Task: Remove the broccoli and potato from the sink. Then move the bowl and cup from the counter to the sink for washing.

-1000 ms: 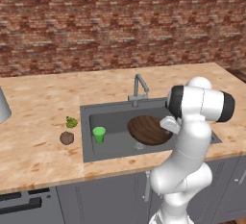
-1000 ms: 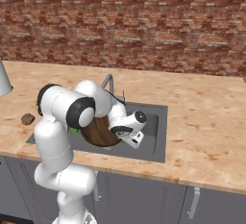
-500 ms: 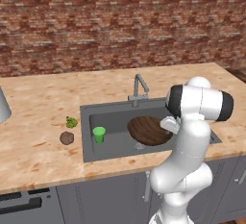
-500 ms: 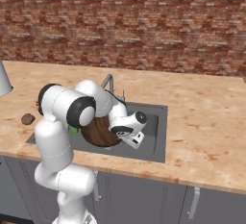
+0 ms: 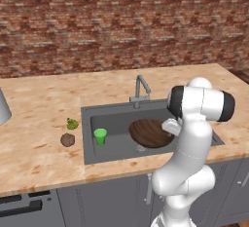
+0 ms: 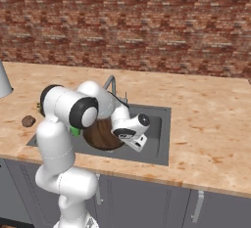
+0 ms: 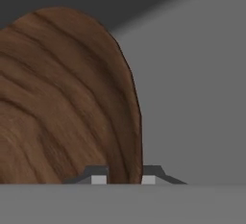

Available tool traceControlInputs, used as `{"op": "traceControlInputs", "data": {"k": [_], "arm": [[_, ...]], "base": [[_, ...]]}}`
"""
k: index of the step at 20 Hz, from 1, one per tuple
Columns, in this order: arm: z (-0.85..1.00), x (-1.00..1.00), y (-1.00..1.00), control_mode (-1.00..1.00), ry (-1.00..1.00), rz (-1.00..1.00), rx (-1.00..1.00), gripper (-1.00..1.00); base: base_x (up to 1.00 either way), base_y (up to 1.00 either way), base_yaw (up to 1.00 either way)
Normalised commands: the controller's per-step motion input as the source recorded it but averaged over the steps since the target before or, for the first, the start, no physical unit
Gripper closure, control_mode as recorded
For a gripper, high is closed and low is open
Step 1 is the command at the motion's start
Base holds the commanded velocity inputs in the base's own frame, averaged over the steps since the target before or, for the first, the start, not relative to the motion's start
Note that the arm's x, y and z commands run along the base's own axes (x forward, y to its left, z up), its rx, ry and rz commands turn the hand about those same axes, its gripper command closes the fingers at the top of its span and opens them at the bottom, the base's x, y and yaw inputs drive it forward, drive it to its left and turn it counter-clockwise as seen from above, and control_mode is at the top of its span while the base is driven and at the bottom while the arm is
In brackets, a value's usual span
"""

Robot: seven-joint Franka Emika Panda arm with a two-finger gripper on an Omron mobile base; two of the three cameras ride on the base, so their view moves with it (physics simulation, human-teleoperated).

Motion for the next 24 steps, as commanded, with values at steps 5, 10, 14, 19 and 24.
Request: {"op": "traceControlInputs", "data": {"k": [5,10,14,19,24], "arm": [[-0.15,0.01,0.0,-1.0,0.0,0.0,0.0,1.0],[-0.15,0.01,0.0,-1.0,0.0,0.0,0.0,1.0],[-0.14,0.02,0.0,-1.0,0.0,0.0,0.0,1.0],[-0.13,0.0,0.0,-1.0,0.0,0.0,0.0,1.0],[-0.13,0.02,0.0,-1.0,0.0,0.0,-0.01,1.0]], "base": [[0.0,0.0,0.0],[0.0,0.0,0.0],[0.0,0.0,0.0],[0.0,0.0,0.0],[0.0,0.0,0.0]]}}
